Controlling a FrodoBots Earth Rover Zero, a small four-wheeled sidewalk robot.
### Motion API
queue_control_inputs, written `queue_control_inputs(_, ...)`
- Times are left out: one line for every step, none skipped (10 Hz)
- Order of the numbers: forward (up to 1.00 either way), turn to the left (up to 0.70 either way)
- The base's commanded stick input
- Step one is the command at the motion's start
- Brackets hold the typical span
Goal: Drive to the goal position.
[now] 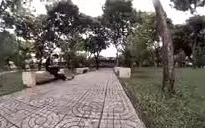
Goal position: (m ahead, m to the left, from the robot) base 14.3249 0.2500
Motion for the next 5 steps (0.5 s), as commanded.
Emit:
queue_control_inputs(0.70,0.00)
queue_control_inputs(0.70,0.00)
queue_control_inputs(0.70,0.00)
queue_control_inputs(0.70,0.00)
queue_control_inputs(0.70,0.00)
